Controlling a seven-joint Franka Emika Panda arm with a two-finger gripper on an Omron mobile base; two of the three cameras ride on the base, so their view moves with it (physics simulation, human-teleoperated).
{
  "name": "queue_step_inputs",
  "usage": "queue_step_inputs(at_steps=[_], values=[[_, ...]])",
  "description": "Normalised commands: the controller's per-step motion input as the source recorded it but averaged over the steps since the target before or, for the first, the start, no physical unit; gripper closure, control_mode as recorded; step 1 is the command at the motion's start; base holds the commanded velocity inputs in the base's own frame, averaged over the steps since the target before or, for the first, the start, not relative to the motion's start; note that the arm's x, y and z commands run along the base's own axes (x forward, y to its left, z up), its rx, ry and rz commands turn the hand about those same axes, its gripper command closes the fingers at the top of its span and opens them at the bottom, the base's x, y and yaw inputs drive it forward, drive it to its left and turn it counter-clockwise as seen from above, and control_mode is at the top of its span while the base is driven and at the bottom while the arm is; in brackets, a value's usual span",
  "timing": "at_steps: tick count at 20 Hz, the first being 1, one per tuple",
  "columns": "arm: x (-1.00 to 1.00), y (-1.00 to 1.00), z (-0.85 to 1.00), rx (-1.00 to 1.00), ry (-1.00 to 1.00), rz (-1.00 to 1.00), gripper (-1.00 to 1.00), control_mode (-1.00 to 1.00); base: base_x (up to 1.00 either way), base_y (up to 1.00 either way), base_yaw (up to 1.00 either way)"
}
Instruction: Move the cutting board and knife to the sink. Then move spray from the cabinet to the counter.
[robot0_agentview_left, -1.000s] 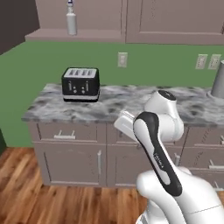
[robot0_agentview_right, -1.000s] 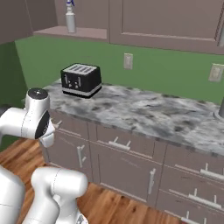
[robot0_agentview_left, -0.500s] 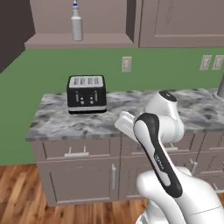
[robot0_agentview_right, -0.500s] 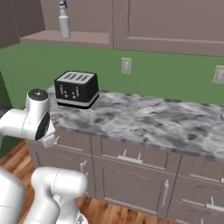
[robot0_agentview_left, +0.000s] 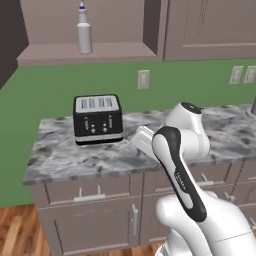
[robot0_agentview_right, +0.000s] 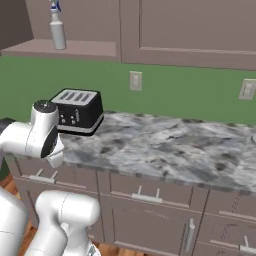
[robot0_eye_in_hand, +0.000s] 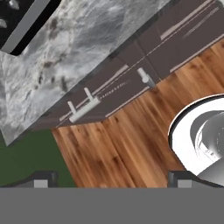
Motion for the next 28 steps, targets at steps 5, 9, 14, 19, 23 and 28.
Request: queue_step_inputs(at_steps=[5,9,14,19,23,28], values=[[0.00,0.00,0.00,0.00,0.00,0.00,-1.00,1.00,0.15,0.01,-0.12],[0.00,0.00,0.00,0.00,0.00,0.00,-1.00,1.00,0.35,0.01,-0.01],[0.00,0.00,0.00,0.00,0.00,0.00,-1.00,1.00,0.33,0.05,0.00],[0.00,0.00,0.00,0.00,0.00,0.00,-1.00,1.00,0.31,0.04,0.00],[0.00,0.00,0.00,0.00,0.00,0.00,-1.00,1.00,0.44,0.33,0.00],[0.00,0.00,0.00,0.00,0.00,0.00,-1.00,1.00,0.44,0.42,0.00]])
